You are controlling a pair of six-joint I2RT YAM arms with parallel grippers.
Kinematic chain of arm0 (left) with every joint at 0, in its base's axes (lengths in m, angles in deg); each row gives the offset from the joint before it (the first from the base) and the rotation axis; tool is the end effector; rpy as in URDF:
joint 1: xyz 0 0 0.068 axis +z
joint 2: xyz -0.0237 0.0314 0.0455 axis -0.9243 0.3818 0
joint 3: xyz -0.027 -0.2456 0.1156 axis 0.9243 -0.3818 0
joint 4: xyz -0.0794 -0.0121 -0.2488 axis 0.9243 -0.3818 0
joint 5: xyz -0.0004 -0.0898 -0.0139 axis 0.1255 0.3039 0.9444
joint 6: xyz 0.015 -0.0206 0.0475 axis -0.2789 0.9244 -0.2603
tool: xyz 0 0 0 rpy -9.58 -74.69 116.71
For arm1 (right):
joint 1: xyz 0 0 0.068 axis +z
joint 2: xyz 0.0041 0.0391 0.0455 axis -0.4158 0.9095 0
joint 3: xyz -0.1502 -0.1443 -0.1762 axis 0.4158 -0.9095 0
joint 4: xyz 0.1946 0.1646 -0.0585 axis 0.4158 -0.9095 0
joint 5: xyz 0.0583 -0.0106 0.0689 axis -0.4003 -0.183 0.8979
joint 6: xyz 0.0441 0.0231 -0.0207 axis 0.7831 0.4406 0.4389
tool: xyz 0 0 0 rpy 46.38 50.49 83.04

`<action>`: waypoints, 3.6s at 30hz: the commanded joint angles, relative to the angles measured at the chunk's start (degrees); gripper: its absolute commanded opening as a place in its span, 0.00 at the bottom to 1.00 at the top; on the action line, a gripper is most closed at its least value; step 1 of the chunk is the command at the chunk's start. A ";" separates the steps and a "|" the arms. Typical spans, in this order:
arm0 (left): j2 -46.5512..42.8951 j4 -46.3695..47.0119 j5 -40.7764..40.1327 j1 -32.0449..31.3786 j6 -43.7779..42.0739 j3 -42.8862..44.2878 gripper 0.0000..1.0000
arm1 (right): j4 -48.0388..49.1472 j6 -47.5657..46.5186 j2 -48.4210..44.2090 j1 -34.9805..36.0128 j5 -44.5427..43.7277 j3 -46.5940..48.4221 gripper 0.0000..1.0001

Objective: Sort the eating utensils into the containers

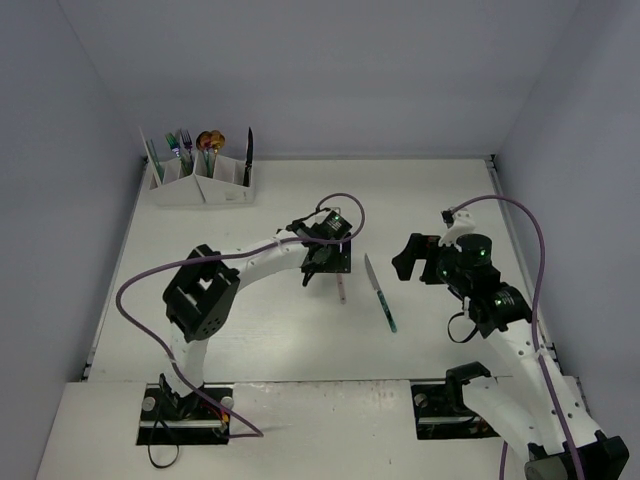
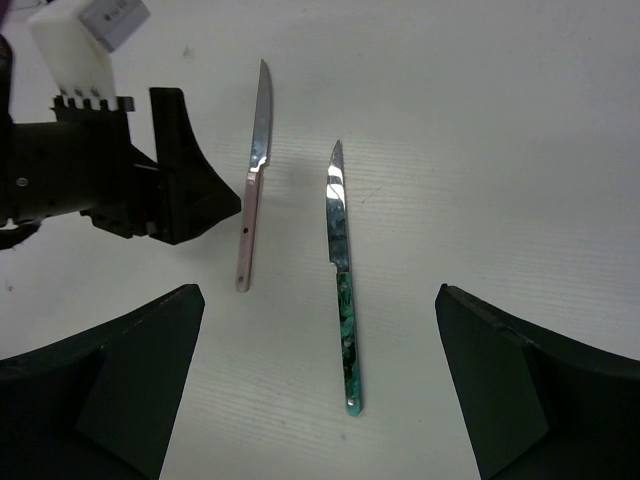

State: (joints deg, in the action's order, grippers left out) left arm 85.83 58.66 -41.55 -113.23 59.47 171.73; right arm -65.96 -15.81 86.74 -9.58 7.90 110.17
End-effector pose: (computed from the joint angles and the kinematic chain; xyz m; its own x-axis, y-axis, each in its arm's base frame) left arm 0.2997 -0.3035 0.2101 -0.8879 -0.0981 -0.4495 0.0844 0.9257 -0.3688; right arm 0.1774 0.0553 0.3129 -0.3931 0.1929 -0.8990 -0.3484 0.8736 0.3397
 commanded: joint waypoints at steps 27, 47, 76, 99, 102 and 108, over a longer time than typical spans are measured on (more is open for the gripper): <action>8.78 -9.87 -9.21 -0.73 -1.10 8.08 0.00 | 0.38 1.06 -2.15 -0.22 0.10 0.61 1.00; -14.46 28.96 -17.52 17.01 -38.24 -1.85 0.00 | 0.82 -1.02 5.04 -0.22 -0.34 3.42 1.00; 14.92 51.29 -7.75 33.81 -45.47 17.99 0.06 | 2.56 -1.58 15.30 -0.22 1.37 2.78 1.00; -16.15 45.16 -5.60 29.54 -33.01 -1.98 0.73 | 2.67 0.25 31.60 6.24 -4.02 3.08 0.97; -23.07 35.39 -5.76 27.38 -29.03 -4.47 0.75 | 2.39 1.23 35.69 9.56 -4.69 3.88 0.94; -34.51 11.41 0.80 25.51 -17.60 -6.95 0.76 | 2.21 3.83 39.34 13.63 -6.58 3.31 0.79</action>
State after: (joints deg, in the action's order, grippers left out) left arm 57.84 87.03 -45.88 -87.52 32.43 166.25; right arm -64.20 -14.38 125.31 2.19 4.41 111.57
